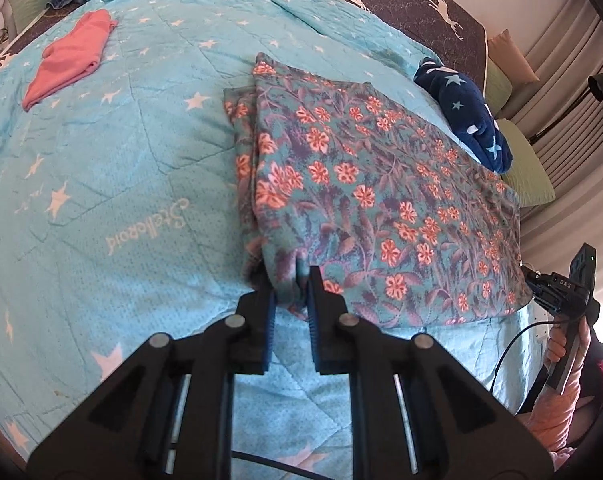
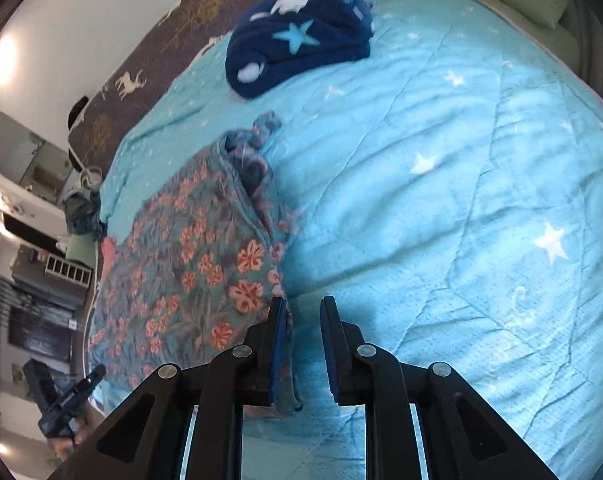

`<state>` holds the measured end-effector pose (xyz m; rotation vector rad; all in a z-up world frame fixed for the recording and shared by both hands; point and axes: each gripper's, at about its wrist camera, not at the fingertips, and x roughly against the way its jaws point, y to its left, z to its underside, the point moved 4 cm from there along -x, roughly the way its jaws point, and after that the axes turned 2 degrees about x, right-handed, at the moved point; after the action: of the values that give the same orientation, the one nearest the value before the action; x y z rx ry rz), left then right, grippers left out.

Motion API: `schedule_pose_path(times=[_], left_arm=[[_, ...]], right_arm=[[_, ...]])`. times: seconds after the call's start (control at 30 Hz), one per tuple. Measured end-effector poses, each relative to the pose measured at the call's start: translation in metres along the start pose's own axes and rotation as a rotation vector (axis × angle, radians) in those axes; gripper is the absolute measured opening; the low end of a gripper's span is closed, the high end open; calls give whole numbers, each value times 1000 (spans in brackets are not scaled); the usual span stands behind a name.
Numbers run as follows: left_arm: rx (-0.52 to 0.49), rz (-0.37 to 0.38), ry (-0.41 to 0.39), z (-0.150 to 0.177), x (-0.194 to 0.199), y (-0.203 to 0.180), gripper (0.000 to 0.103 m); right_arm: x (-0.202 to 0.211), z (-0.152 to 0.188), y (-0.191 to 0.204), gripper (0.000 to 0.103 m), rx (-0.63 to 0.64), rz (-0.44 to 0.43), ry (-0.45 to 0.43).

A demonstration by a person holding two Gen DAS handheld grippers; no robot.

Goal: Fold small clothes

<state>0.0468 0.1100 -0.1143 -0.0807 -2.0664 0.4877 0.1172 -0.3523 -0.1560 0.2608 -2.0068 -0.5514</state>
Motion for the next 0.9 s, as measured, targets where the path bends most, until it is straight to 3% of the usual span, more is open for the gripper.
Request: schedule_pose_path(times=[0.1, 0.2, 0.23, 0.33, 0.4, 0.43, 0.5, 0.6, 0.8, 0.87, 0.9], left_arm=[[8, 3, -1, 1, 1, 2, 16], [5, 1, -1, 3, 1, 2, 16], [5, 1, 1, 4, 1, 2, 17], [0, 3, 20, 7, -2, 2, 17], [2, 4, 27, 9, -3, 3, 17], [3, 7, 25, 9, -3, 3, 15], [15, 34, 13, 7, 3, 2, 11], [21, 71, -12, 1, 19, 3, 11], [47, 52, 53, 14, 5, 20, 11], [53, 64, 52, 14, 7, 22, 11], [43, 62, 52, 14, 10, 21, 11]], right_arm=[[5, -6, 1, 21, -5, 2, -19], [11, -8, 0, 30, -17, -24, -34], [10, -9, -1, 37, -22, -42, -25], [4, 4, 7, 45, -5, -150, 70], [-6, 15, 16, 42, 16, -199, 128], [-8, 21, 20, 13, 27, -182, 135], [-4, 23, 24, 12, 4, -137, 123], [17, 22, 30, 11, -2, -134, 92], [-4, 41, 10, 13, -27, -114, 187], [3, 34, 5, 20, -79, -148, 173], [11, 27, 4, 26, -70, -108, 139]])
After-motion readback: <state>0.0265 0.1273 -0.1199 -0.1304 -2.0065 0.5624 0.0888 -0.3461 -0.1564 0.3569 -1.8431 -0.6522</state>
